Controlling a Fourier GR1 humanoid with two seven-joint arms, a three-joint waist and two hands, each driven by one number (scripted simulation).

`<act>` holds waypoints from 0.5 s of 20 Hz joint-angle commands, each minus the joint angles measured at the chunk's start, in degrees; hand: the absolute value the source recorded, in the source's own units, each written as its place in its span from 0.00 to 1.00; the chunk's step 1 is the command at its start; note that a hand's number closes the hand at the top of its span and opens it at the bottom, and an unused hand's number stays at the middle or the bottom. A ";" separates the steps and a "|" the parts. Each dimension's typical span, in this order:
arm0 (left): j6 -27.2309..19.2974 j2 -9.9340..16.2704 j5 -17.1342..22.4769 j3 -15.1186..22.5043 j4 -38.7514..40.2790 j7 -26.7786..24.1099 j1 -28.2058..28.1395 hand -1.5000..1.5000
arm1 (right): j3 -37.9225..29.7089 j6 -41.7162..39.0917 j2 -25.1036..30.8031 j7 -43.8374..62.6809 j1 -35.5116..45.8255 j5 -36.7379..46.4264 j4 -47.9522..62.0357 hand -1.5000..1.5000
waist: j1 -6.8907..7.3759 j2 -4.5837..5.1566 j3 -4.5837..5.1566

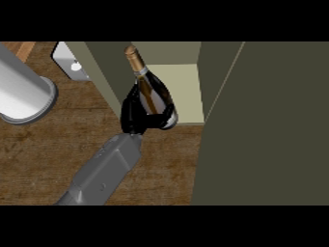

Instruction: Pick up the wine, place it into the cabinet and close the cabinet

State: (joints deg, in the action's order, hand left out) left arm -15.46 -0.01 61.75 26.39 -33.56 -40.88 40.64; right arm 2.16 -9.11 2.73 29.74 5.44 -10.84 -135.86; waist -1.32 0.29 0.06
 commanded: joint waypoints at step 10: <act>2.10 0.01 2.95 -5.06 14.87 4.04 15.56 1.00 | 2.75 1.42 -1.80 -0.54 -1.66 2.21 -1.50 0.00 | -0.34 0.15 -0.02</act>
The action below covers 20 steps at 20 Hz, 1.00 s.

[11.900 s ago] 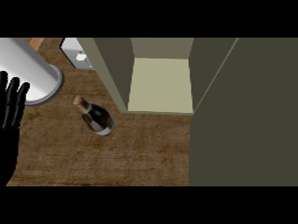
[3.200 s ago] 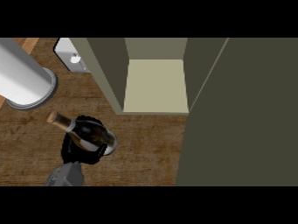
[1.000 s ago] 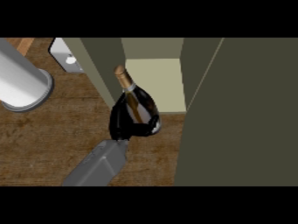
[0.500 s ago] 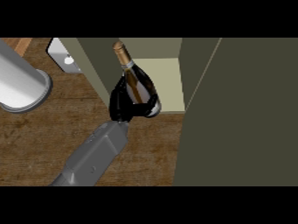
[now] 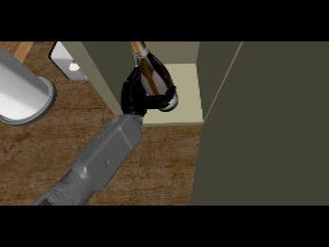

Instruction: Pick up the wine, place it into the cabinet and close the cabinet

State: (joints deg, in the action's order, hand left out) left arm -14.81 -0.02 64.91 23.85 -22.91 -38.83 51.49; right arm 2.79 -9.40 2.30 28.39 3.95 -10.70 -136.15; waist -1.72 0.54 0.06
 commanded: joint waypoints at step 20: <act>-3.65 0.02 5.37 -0.03 8.83 4.56 11.57 1.00 | 0.58 -1.74 0.22 -2.55 2.12 -0.75 3.31 0.00 | -3.64 0.86 -0.03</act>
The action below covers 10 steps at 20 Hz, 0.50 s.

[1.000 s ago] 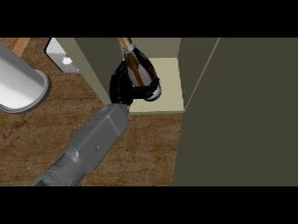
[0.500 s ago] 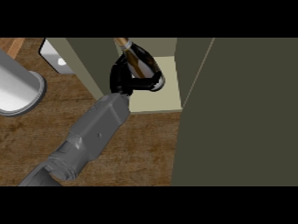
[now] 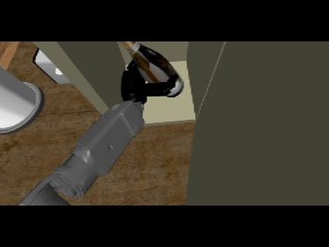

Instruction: Pick up the wine, place it into the cabinet and close the cabinet

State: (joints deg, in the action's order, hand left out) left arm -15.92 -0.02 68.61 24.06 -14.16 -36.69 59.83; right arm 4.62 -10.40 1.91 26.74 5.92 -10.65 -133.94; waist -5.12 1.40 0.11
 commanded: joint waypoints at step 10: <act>-3.09 0.02 4.81 7.85 -5.15 -0.24 -3.94 1.00 | 1.20 -0.64 -1.24 -2.56 0.30 -0.59 2.80 0.00 | -2.60 0.33 -0.05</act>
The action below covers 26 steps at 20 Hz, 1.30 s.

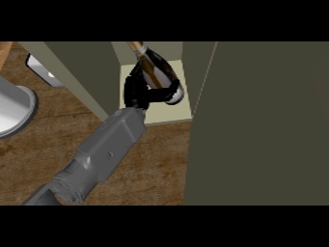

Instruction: Pick up the wine, place it into the cabinet and close the cabinet

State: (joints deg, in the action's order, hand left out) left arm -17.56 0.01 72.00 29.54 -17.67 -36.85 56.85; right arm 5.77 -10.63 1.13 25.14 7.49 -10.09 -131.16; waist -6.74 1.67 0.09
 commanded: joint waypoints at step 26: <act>-12.42 -0.01 11.74 12.45 -0.52 -6.92 3.42 0.00 | 1.06 -0.28 0.01 0.24 -0.34 -0.29 -1.38 0.00 | -0.75 -0.07 -0.04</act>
State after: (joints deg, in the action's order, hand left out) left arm -26.45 0.01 85.00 39.14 -19.43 -43.65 58.12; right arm 5.51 -11.14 1.56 25.00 7.72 -10.89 -131.14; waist -7.35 1.83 0.05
